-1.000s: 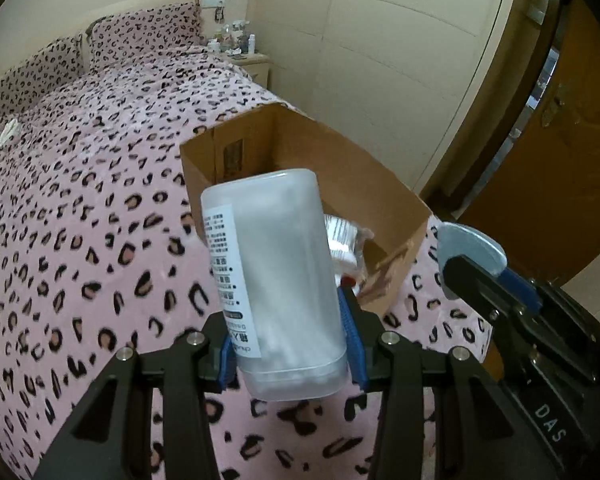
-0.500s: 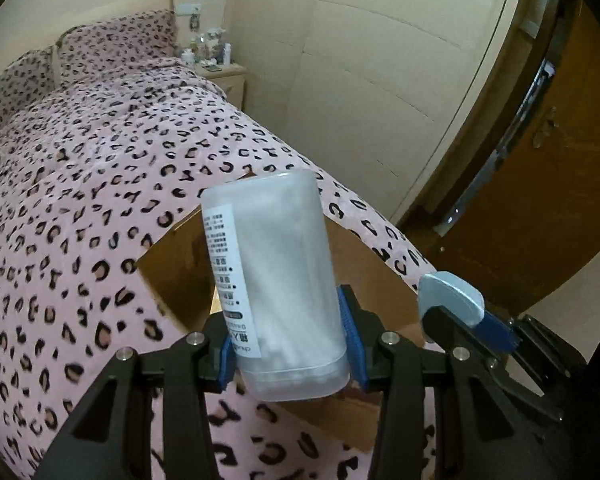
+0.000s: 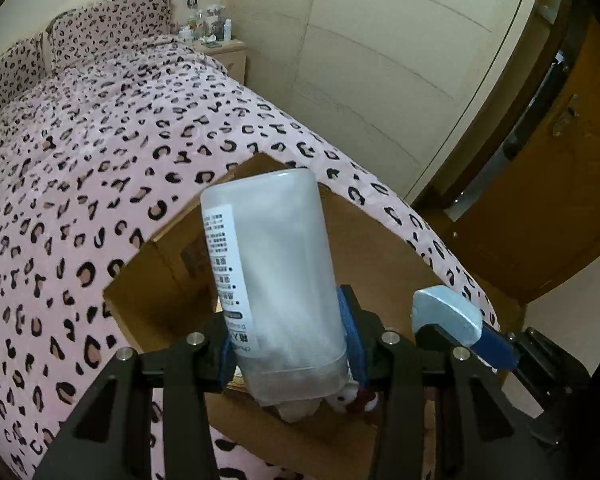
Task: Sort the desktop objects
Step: 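Lower both tools into the box and open them, releasing pouch and triangle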
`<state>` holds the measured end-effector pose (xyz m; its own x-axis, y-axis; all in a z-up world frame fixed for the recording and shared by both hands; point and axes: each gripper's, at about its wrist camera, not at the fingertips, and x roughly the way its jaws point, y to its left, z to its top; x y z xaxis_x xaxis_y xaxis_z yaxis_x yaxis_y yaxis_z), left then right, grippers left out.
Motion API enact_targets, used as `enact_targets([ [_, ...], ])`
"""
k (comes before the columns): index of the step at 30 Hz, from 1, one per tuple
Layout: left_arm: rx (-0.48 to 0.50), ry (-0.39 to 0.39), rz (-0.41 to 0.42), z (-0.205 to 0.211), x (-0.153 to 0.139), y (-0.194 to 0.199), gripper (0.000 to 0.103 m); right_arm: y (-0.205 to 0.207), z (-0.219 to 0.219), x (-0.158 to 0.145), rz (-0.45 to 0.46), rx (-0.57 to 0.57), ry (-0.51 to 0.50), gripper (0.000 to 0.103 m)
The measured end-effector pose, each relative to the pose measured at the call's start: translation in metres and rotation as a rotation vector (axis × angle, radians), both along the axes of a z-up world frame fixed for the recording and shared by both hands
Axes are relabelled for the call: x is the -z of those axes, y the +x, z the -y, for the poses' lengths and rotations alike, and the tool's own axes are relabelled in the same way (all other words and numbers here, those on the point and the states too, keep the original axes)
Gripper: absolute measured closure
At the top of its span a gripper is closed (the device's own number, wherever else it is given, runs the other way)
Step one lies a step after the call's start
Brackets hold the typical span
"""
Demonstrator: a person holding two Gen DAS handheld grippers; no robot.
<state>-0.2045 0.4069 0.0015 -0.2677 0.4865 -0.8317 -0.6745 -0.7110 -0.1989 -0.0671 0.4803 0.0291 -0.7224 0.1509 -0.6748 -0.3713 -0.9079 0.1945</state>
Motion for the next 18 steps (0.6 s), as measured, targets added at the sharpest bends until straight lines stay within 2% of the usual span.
enact_targets([
  [9,0.007,-0.043,0.028,-0.002,0.031,-0.004,0.058,-0.012,0.004,0.024,0.061,-0.017,-0.026,0.078],
  [18,0.046,-0.077,0.018,-0.002,0.043,-0.001,0.057,-0.018,0.009,0.034,0.112,-0.039,-0.014,0.078],
])
